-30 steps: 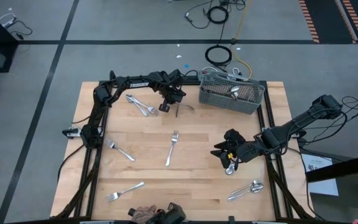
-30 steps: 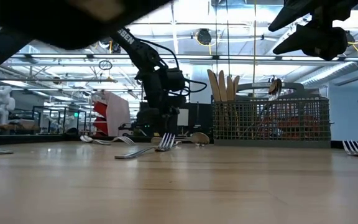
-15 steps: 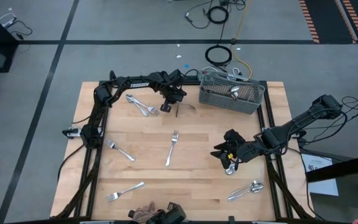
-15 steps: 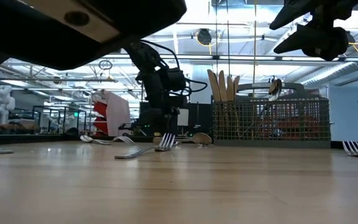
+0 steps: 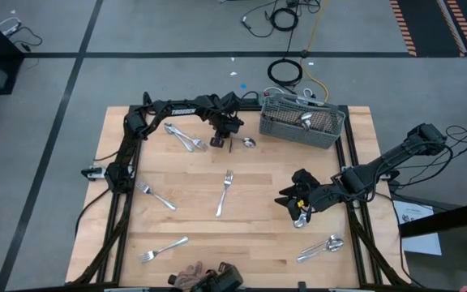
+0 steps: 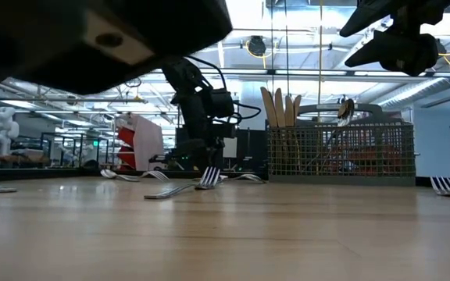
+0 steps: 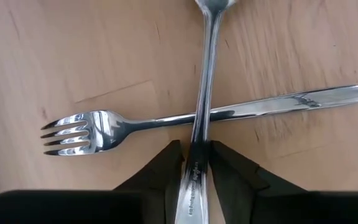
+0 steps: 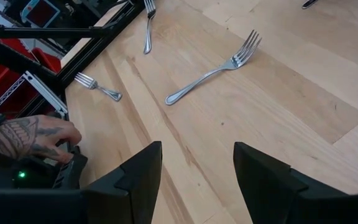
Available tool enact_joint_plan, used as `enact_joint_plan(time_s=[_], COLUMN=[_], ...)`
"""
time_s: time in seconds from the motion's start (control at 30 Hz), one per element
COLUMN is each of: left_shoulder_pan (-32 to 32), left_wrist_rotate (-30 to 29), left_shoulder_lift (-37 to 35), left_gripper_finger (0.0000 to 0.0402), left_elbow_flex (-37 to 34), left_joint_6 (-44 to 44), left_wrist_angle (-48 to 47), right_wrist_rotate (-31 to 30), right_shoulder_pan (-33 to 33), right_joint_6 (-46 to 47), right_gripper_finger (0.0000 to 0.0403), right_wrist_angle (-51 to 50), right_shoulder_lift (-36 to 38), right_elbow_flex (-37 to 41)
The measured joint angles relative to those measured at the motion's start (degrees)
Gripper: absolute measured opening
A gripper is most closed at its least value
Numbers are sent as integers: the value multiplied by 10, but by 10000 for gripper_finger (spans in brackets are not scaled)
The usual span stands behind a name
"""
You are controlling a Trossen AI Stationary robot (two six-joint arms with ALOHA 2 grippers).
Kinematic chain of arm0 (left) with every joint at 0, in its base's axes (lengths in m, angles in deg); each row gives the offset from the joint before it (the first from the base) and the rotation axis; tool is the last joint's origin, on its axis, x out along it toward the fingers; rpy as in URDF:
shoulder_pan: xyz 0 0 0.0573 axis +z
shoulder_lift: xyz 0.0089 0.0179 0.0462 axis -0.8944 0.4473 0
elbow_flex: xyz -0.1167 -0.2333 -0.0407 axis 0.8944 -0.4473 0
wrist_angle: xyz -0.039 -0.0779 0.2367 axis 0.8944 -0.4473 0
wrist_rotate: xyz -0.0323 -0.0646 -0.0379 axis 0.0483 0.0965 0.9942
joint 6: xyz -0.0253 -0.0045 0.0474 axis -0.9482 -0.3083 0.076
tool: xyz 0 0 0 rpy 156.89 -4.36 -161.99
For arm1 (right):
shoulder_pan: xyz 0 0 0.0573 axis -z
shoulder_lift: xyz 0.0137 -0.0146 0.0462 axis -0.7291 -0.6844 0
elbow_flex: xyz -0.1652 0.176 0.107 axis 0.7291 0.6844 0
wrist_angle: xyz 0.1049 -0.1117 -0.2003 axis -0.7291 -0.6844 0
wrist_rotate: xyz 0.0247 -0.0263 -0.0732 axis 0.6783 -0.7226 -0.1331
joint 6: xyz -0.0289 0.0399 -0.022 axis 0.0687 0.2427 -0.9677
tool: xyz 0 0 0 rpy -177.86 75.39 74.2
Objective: Sort silverware
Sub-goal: Put the silver spoon into the silverware basket
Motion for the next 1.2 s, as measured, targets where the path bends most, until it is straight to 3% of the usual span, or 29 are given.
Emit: enact_joint_plan(time_s=[0.13, 0.33, 0.57, 0.93, 1.2], left_shoulder_pan=[0, -4, -4, -3, -3], left_wrist_rotate=[1, -23, -23, 16, 42], left_shoulder_lift=[12, 17, 9, -59, -59], left_gripper_finger=[89, 22, 21, 0, 0], left_elbow_flex=[2, 3, 2, 1, 1], left_joint_6=[0, -2, 0, 1, 0], left_wrist_angle=[-2, 0, 1, -13, -75], right_wrist_rotate=[0, 1, 14, 12, 11], right_shoulder_pan=[0, 0, 0, 0, 0], right_joint_6=[0, 0, 0, -11, -17], right_gripper_finger=[189, 189, 189, 189, 189], right_wrist_angle=[1, 15, 27, 27, 27], right_shoulder_lift=[0, 0, 0, 0, 0], right_elbow_flex=[0, 0, 0, 0, 0])
